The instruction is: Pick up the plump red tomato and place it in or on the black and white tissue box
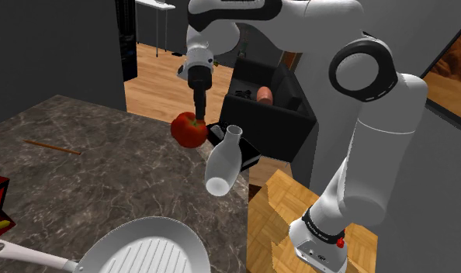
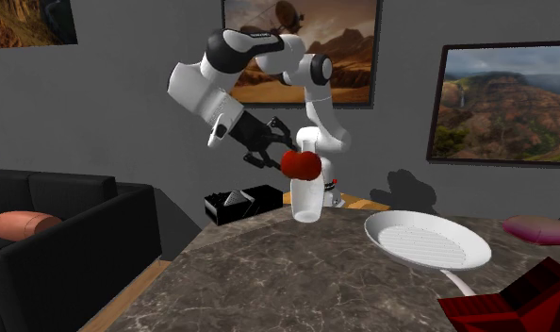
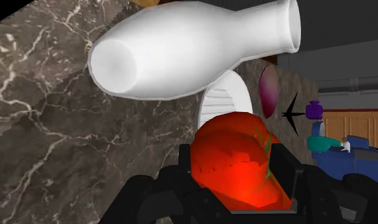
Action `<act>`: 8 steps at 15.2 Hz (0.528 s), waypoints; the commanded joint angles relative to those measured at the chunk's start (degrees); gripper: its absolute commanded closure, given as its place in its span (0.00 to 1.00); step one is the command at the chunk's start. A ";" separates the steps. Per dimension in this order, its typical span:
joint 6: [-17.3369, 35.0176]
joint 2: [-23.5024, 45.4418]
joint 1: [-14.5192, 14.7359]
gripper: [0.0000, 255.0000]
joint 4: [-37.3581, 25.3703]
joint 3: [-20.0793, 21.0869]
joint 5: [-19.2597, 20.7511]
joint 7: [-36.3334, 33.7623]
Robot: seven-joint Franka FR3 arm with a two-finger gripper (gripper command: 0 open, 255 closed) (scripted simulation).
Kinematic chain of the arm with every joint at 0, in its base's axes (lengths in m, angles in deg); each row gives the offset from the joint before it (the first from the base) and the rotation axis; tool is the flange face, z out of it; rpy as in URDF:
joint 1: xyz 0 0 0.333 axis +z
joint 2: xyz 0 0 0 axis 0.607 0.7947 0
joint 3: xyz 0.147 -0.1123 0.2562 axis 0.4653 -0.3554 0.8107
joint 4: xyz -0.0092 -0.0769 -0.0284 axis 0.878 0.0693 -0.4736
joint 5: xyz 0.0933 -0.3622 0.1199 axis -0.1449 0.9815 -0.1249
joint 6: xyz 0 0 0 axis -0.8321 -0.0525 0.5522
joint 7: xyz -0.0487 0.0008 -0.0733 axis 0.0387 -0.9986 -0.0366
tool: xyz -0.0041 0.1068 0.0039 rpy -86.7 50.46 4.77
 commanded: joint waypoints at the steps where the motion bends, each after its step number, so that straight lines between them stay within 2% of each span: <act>1: -1.67 -0.07 -1.41 1.00 -0.37 -0.93 1.16 1.75; 8: -7.88 1.27 -7.01 1.00 -3.65 -4.44 6.01 9.10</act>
